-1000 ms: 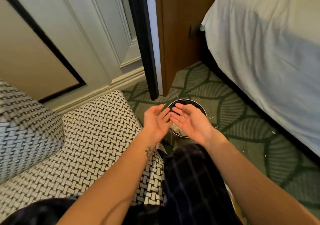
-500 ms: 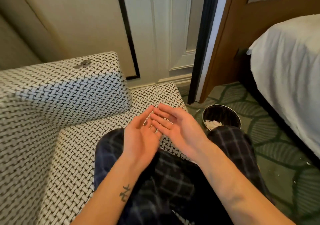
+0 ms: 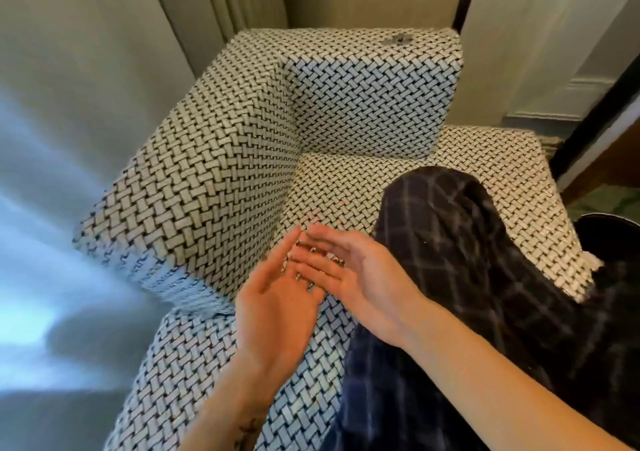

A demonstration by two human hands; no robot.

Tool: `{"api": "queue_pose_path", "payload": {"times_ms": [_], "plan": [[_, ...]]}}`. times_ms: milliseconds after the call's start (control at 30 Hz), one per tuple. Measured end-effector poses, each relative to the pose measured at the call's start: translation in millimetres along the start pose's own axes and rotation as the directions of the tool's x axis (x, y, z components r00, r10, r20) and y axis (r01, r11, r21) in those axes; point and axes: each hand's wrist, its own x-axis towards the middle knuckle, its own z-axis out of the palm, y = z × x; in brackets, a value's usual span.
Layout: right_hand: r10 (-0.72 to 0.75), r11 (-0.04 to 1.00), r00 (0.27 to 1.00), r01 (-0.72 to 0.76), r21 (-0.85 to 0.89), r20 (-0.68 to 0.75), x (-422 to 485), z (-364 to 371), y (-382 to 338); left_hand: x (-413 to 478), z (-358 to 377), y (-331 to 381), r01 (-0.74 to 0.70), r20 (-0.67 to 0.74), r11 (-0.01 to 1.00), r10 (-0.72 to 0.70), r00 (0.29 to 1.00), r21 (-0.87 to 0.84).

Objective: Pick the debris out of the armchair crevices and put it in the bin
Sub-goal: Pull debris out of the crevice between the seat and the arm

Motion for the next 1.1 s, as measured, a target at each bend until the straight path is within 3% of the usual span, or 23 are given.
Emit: {"api": "queue_pose_path", "payload": {"times_ms": [133, 300, 400, 533, 800, 967, 1100], "plan": [[0.086, 0.987, 0.996, -0.083, -0.139, 0.018, 11.1, 11.9, 45.2, -18.1, -54.9, 14.2, 0.009, -0.032, 1.0, -0.009, 0.999, 0.021], [0.158, 0.937, 0.987, -0.144, -0.319, 0.017, 23.9, 29.9, 103.8, -42.3, -116.9, 26.0, -0.026, -0.19, 0.991, 0.001, 0.982, -0.133], [0.164, 0.88, 0.986, -0.153, -0.449, -0.016, 36.4, 40.5, 138.6, -52.7, -151.9, 31.2, -0.081, -0.258, 0.968, 0.017, 0.966, -0.239], [0.13, 0.799, 0.99, -0.138, -0.585, -0.055, 48.8, 43.2, 169.9, -55.2, -179.7, 40.2, -0.091, -0.242, 0.953, 0.019, 0.97, -0.29], [0.112, 0.779, 0.983, -0.177, -0.602, -0.145, 70.0, 56.9, 191.4, -45.3, -209.8, 75.0, -0.297, -0.35, 0.864, 0.153, 0.924, -0.406], [0.105, 0.729, 0.978, -0.2, -0.655, -0.182, 78.5, 59.8, 196.7, -39.0, -223.4, 83.4, -0.344, -0.384, 0.828, 0.172, 0.907, -0.442], [0.204, 0.711, 0.967, -0.255, -0.655, -0.155, 81.4, 64.2, 201.1, -38.1, -226.4, 83.2, -0.353, -0.394, 0.821, 0.173, 0.903, -0.449]]}}
